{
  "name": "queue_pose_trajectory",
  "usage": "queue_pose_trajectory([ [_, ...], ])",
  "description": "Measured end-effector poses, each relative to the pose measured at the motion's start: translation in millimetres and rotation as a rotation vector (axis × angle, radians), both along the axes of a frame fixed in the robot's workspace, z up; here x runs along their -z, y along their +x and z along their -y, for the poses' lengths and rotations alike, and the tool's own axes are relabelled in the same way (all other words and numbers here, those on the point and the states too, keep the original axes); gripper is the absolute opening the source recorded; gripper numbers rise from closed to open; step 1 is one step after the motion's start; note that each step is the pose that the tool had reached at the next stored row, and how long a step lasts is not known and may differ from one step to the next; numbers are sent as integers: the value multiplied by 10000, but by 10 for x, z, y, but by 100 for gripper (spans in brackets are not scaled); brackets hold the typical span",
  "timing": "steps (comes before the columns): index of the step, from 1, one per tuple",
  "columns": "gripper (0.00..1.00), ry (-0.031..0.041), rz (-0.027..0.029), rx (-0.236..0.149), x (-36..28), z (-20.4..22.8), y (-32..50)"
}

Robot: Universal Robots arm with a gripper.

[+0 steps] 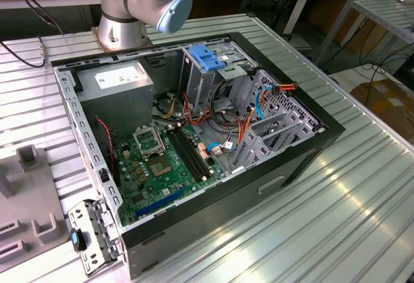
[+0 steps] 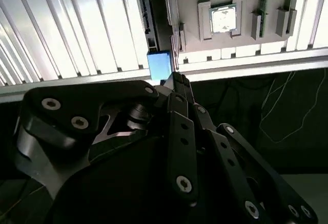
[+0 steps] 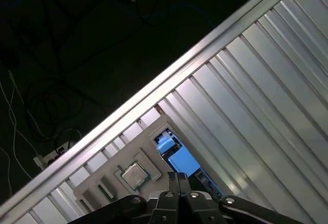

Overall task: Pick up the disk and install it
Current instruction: 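Pick up the disk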

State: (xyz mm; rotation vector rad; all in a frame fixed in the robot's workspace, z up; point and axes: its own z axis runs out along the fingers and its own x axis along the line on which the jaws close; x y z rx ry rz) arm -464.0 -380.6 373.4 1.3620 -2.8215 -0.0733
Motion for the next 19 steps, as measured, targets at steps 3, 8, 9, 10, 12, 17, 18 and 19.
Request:
queue_pose_trajectory([
  [3,11,0,0,-578,2,0,0],
  [8,11,0,0,-1493,4,0,0],
  [9,11,0,0,-1711,4,0,0],
  [10,11,0,0,-1896,4,0,0],
  [12,11,0,0,-2279,5,0,0],
  [17,11,0,1,-3378,7,0,0],
  [18,11,0,1,-3646,7,0,0],
  [19,11,0,0,-3820,7,0,0],
])
